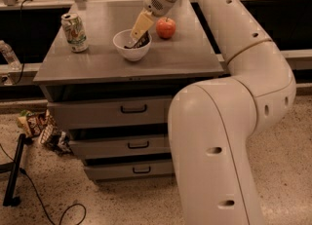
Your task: Pick rxbar chocolate from white bowl and place on counter
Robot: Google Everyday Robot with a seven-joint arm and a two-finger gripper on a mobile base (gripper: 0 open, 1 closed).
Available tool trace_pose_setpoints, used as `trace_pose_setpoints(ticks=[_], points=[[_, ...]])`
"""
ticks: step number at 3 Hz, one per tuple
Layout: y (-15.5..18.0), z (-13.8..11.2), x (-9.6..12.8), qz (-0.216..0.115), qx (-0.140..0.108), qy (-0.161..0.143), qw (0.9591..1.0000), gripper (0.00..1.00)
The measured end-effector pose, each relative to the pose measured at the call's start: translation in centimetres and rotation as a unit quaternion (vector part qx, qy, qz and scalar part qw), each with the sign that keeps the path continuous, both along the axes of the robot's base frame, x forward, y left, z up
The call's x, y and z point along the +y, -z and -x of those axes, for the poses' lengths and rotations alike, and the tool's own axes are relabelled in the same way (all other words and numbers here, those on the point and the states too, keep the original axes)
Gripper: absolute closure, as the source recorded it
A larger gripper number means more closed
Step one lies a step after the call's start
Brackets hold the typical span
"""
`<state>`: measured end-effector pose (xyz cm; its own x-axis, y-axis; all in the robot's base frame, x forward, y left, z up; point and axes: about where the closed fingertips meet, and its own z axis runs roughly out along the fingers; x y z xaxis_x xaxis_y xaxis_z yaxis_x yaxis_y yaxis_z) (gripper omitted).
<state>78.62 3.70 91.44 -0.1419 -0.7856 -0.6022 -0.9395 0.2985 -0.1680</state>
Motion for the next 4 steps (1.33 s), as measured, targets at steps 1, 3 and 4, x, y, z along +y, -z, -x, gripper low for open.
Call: trace_pose_setpoints(ticks=[1,3,4], points=[[-0.2,0.2,-0.1,-0.002,-0.002,0.002,1.0000,0.42],[1.4,2.3,1.6,-0.018,0.014,-0.004,0.9997,0.39],[1.8,2.3,1.4,-0.016,0.018,-0.002,0.9997,0.39]])
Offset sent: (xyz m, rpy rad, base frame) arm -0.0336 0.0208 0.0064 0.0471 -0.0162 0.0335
